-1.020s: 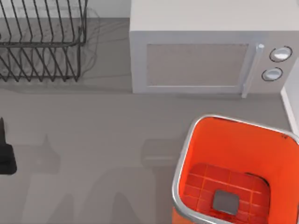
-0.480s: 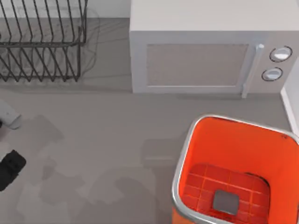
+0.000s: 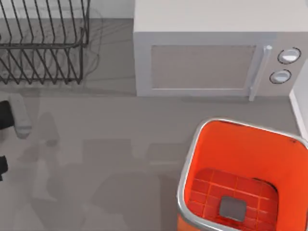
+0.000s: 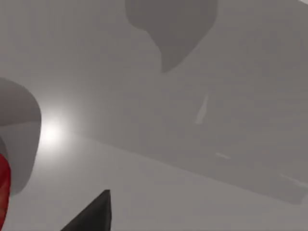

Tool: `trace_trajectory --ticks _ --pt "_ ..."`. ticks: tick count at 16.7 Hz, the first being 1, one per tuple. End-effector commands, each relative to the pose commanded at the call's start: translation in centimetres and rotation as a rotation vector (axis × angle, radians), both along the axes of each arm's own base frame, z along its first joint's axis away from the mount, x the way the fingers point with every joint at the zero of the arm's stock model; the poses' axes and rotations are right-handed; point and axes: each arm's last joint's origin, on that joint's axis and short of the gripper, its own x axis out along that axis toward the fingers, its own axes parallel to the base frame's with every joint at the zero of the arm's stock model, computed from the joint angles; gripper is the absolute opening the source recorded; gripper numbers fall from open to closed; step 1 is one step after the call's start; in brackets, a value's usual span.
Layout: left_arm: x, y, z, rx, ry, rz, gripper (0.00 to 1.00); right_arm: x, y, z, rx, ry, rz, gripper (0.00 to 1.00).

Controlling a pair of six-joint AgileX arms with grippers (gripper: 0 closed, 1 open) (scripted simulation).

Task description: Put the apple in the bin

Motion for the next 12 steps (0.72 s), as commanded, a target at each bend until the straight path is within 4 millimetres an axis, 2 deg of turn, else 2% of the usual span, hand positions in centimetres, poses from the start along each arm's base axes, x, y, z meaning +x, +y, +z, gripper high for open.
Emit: trace_trajectory --ticks 3,7,9,12 --pt "3.7 1.6 -0.3 0.006 0.052 -0.099 1.00 0.0 0.0 0.0 0.000 0.000 0.000 1.00" --pt "7.5 3.9 0.5 0.037 0.005 -0.167 1.00 0.0 0.0 0.0 0.000 0.000 0.000 1.00" --pt "8.6 4.7 1.0 0.053 -0.025 -0.178 1.00 0.0 0.0 0.0 0.000 0.000 0.000 1.00" --pt "8.8 4.9 1.1 0.058 -0.033 -0.180 1.00 0.0 0.0 0.0 0.000 0.000 0.000 1.00"
